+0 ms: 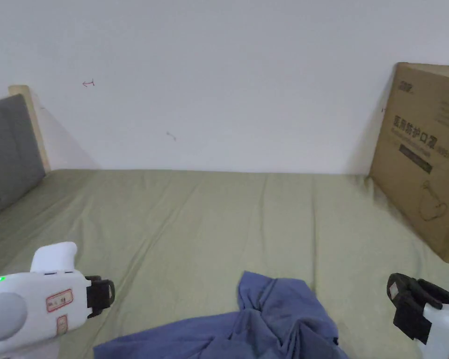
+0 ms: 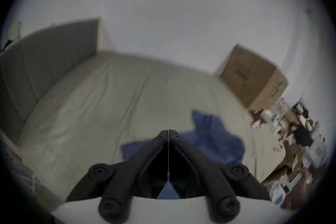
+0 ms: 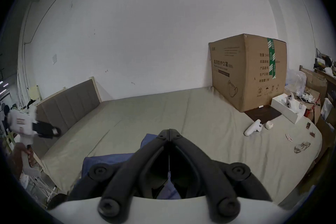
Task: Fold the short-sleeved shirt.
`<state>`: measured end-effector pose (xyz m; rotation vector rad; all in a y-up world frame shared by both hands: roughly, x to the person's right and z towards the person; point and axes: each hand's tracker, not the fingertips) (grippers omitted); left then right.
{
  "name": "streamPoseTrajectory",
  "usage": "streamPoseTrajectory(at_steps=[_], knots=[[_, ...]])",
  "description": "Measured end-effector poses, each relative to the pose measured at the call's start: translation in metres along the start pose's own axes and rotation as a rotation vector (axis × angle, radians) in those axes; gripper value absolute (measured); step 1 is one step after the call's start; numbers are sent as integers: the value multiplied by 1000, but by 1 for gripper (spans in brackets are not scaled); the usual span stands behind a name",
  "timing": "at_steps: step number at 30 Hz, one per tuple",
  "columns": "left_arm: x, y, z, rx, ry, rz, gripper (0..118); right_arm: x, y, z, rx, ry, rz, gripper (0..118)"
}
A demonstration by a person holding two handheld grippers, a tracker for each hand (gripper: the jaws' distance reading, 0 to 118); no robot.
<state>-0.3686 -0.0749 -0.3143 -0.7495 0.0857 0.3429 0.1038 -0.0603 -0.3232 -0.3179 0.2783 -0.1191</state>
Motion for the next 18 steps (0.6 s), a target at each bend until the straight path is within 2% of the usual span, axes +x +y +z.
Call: streamPoseTrajectory(at_steps=[3, 4, 5, 6, 7, 13, 14, 15, 16, 17, 18], knots=[[-31, 0, -58, -238, 16, 103, 0, -5, -2, -8, -23, 14, 28, 0], [-39, -2, -77, -281, 22, 105, 4, -6, -3, -11, -31, 16, 36, 0], [-44, -5, -89, -288, 31, 113, 43, -7, -4, -13, -38, 15, 43, 0], [-48, -9, -105, -290, 78, 102, 89, -7, -6, -16, -46, 12, 49, 0], [-54, -13, -123, -319, 84, 86, 110, -7, -8, -19, -56, 9, 53, 0], [-79, -30, -190, -366, 91, 115, 107, -5, -20, -54, -140, -21, 71, 0], [-80, -33, -192, -372, 70, 119, 93, -4, -21, -64, -155, -21, 72, 0], [-74, -34, -184, -379, 39, 116, 67, -3, -22, -75, -172, -17, 74, 0], [-68, -35, -177, -363, 48, 81, 31, 0, -24, -89, -194, -7, 78, 0], [-63, -35, -166, -306, 87, 13, 9, 1, -24, -107, -230, 8, 81, 0], [-60, -35, -157, -273, 61, 6, 9, 2, -23, -123, -265, 21, 80, 0]])
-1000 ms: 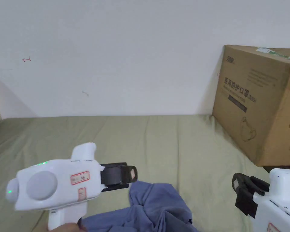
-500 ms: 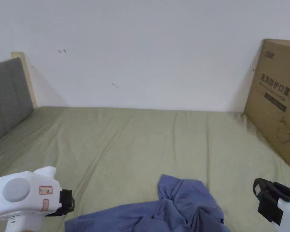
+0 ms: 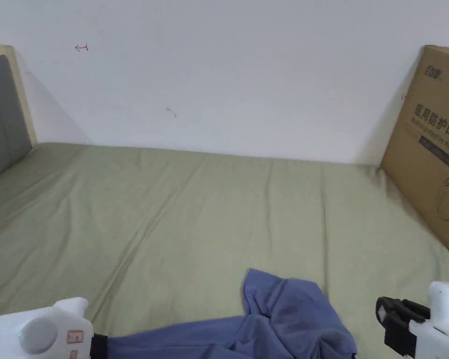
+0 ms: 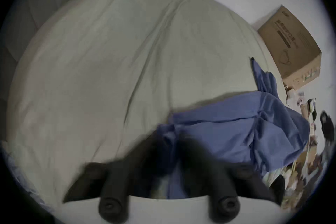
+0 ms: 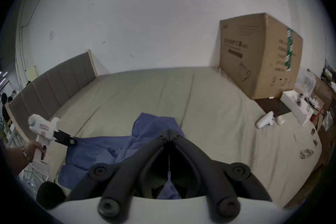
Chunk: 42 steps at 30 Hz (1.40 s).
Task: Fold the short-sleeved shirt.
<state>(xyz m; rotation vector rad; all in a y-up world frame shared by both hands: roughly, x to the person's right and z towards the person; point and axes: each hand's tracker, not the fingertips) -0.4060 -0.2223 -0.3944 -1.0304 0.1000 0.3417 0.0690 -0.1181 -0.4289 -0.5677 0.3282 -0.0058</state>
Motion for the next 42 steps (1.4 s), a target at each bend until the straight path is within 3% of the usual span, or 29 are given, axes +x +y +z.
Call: streamPoseTrajectory(at_steps=[3, 4, 6, 7, 8, 9, 10, 14, 15, 16, 17, 18, 19, 21, 22, 25, 33, 42], knots=[[2, -14, 43, 107, -144, 65, 9, 10, 22, -56, -122, 140, -47, 0], [8, -19, 60, 133, -143, 73, 9, 12, 29, -78, -167, 145, -63, 0], [13, -27, 84, 171, -146, 69, 9, 15, 43, -118, -282, 114, -91, 15], [14, -31, 93, 178, -151, 68, 9, 18, 47, -144, -355, 92, -108, 15], [10, -31, 99, 184, -158, 69, 9, 23, 48, -167, -416, 60, -131, 67], [7, -31, 104, 191, -166, 72, 9, 31, 45, -190, -474, 42, -149, 95], [7, -33, 108, 196, -169, 73, 8, 41, 41, -207, -499, 36, -171, 99], [3, -36, 114, 194, -159, 66, 9, 45, 26, -257, -663, -11, -143, 95], [3, -37, 114, 195, -154, 63, 9, 44, 22, -263, -702, -1, -122, 84], [2, -38, 115, 196, -147, 58, 9, 43, 19, -263, -715, 15, -99, 57], [4, -36, 116, 200, -137, 54, 9, 41, 19, -260, -699, 22, -93, 21], [4, -36, 117, 203, -132, 54, 9, 35, 17, -246, -665, -30, -33, 8], [2, -35, 119, 207, -132, 57, 9, 36, 23, -234, -607, -25, -10, 6], [-6, -33, 123, 229, -134, 66, 9, 45, 39, -211, -530, 97, -51, 5], [-6, -30, 126, 237, -130, 66, 9, 41, 49, -183, -480, 111, -57, 4], [-5, -13, 137, 268, -102, 22, 8, 56, 86, -125, -333, 71, -21, 3], [26, 55, 218, 435, -71, -126, 8, 106, 183, 22, -58, 10, -64, 3], [68, 153, 305, 605, -104, -167, 8, 115, 293, 124, 167, -53, -56, 3]])
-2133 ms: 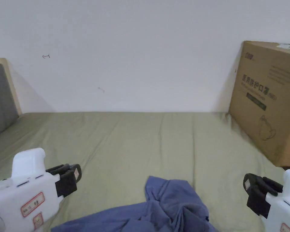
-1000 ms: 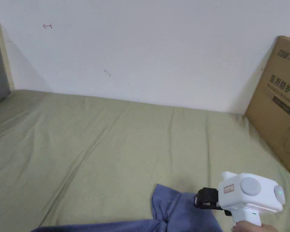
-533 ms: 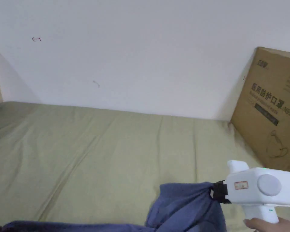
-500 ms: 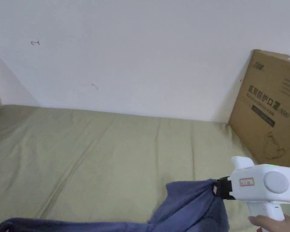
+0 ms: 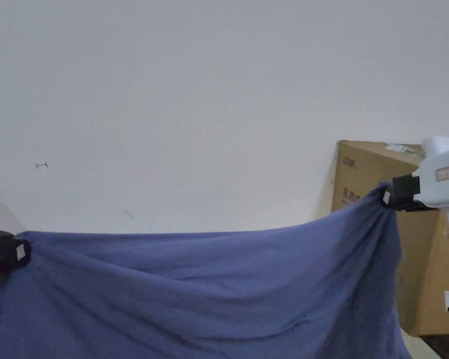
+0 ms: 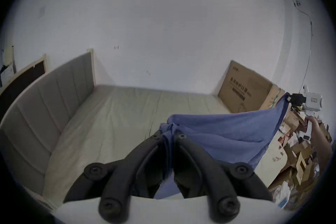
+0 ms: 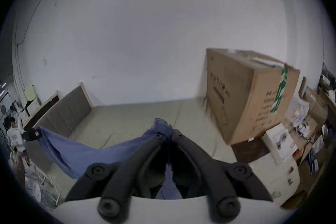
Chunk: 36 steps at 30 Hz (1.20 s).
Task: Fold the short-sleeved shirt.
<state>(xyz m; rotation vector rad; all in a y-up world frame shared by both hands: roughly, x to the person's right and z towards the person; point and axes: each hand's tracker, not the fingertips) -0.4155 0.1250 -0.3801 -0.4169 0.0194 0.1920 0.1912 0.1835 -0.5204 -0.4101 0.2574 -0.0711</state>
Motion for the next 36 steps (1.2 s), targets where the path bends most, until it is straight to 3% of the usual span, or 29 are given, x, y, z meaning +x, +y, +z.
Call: streamPoseTrajectory(at_steps=[3, 11, 20, 24, 26, 30, 34, 36], knots=[[14, 36, -6, 37, -2, 2, 8, -6, 38, 7, 59, -36, 28, 3], [33, 100, -61, 171, 40, -7, 8, -22, 123, -29, 187, -119, 1, 3], [31, 108, -138, 347, 131, -10, 8, -36, 134, -97, 287, -173, 68, 3], [23, 67, -174, 273, 163, -30, 8, -28, 65, -141, 255, -177, 78, 3], [12, 26, -194, 158, 145, -27, 8, -15, 4, -169, 128, -160, 55, 3], [-10, -87, -220, -110, 100, -38, 8, 20, -142, -211, -247, -101, -68, 3], [-24, -214, -202, -431, 48, -2, 8, 42, -291, -188, -552, -97, -42, 3], [-39, -261, -188, -532, 47, -1, 8, 50, -341, -158, -652, -77, -84, 3]])
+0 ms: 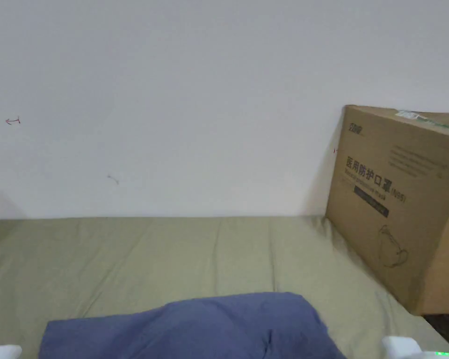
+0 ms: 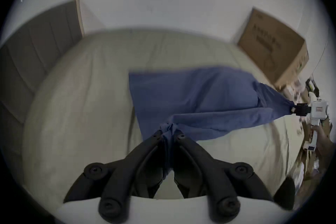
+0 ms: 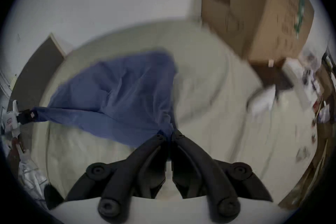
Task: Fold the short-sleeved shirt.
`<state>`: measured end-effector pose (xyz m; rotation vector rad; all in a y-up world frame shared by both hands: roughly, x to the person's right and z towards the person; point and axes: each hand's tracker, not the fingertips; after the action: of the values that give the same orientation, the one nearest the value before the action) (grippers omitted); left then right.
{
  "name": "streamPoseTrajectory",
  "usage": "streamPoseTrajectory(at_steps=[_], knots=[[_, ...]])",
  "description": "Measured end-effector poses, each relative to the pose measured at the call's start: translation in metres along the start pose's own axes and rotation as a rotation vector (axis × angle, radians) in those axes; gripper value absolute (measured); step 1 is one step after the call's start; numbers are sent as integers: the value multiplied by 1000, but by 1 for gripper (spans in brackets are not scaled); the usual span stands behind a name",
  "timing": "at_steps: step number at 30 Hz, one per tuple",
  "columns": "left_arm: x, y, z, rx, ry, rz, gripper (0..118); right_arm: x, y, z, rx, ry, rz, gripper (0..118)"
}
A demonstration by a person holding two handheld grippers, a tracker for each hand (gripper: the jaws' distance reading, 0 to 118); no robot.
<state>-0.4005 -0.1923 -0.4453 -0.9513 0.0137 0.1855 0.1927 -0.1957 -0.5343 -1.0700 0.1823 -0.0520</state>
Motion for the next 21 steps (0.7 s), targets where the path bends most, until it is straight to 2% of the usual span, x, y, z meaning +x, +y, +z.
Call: streamPoseTrajectory(at_steps=[2, 5, 7, 10, 15, 19, 20, 21], knots=[[-6, -39, 6, -68, -1, -14, 8, 14, -47, 6, -66, 7, -22, 3], [-8, -87, 40, -117, -10, -28, 8, 19, -106, 46, -100, -12, 27, 3], [-8, -105, 66, -151, -21, -38, 8, 29, -133, 67, -108, 20, 39, 3], [-9, -131, 90, -214, -57, 12, 8, 38, -167, 88, -153, 38, -16, 3], [-7, -154, 115, -262, -104, 67, 9, 42, -190, 109, -166, 29, -30, 3], [-5, -152, 125, -221, -112, 105, 11, 39, -188, 110, -113, 12, -111, 6], [-4, -150, 128, -210, -107, 110, 32, 37, -182, 110, -100, -9, -110, 25], [-4, -149, 130, -200, -119, 116, 60, 34, -179, 111, -95, -30, -107, 58]])
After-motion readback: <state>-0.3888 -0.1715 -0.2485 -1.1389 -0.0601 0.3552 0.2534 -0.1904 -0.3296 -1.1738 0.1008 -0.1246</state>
